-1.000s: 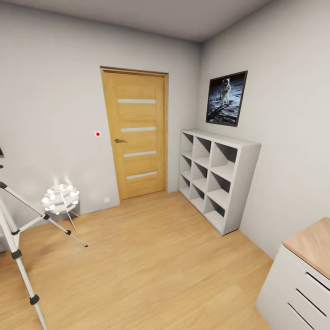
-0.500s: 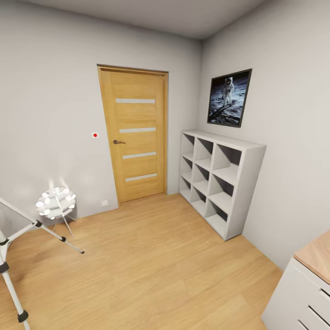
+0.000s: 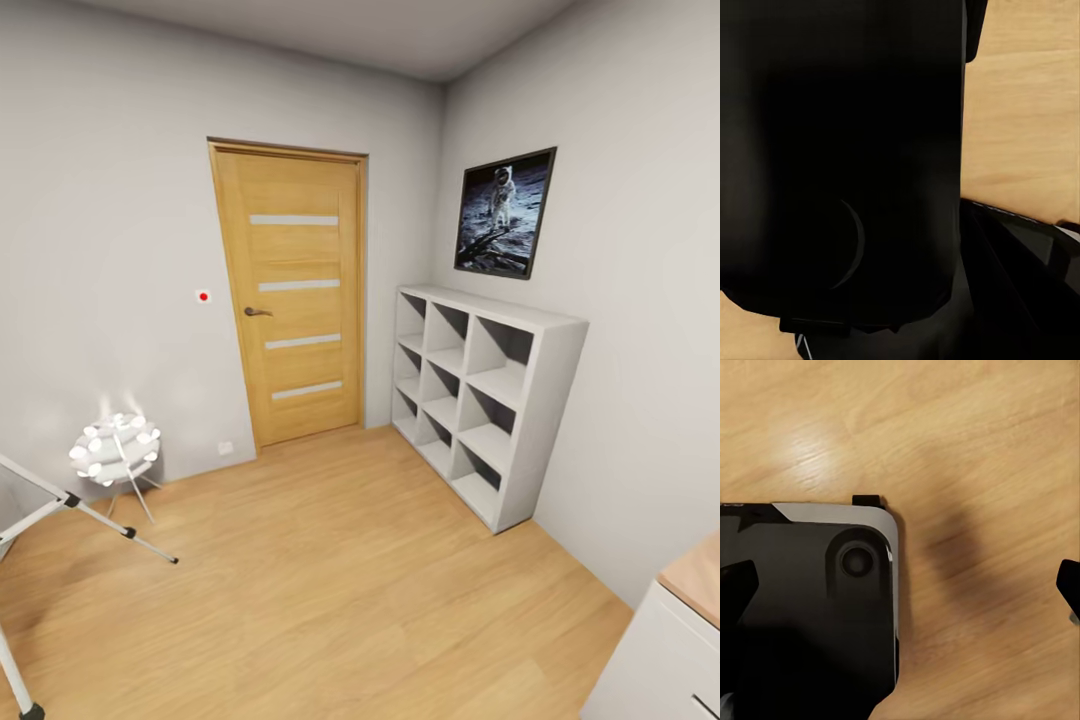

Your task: Attach the digital camera to the camera tripod in the bedroom.

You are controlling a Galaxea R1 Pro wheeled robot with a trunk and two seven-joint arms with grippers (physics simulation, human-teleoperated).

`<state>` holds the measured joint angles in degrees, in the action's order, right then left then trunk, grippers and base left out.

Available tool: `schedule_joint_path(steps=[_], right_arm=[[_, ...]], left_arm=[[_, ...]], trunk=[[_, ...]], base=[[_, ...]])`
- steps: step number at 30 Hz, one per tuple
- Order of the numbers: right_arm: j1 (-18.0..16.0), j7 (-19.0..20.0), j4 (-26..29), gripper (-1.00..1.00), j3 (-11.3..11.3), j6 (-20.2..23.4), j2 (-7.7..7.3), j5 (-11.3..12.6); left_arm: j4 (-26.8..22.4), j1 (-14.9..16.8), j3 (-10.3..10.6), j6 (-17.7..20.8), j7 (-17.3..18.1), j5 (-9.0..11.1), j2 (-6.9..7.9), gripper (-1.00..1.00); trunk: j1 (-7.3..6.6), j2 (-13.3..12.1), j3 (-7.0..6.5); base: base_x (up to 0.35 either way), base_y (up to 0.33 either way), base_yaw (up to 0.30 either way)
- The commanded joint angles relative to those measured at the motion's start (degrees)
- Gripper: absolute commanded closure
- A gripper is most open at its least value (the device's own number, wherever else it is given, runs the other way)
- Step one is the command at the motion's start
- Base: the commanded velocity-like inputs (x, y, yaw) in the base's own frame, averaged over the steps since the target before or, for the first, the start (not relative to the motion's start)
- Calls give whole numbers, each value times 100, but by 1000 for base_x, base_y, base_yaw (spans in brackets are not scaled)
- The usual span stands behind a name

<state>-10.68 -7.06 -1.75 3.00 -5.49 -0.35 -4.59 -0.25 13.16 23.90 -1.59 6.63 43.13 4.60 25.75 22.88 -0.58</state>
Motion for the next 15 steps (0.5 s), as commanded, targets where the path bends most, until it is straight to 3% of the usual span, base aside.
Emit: schedule_joint_path(steps=[1,15], right_arm=[[-5,-20,-19,-100,33,-31,1,-48],[-4,-19,-19,-100,32,-40,16,-51]], left_arm=[[7,2,47,-13,27,46,-1,100],[7,2,45,-8,27,46,-3,100]], trunk=[[3,4,2],[3,4,2]], base=[[152,0,0],[195,0,0]])
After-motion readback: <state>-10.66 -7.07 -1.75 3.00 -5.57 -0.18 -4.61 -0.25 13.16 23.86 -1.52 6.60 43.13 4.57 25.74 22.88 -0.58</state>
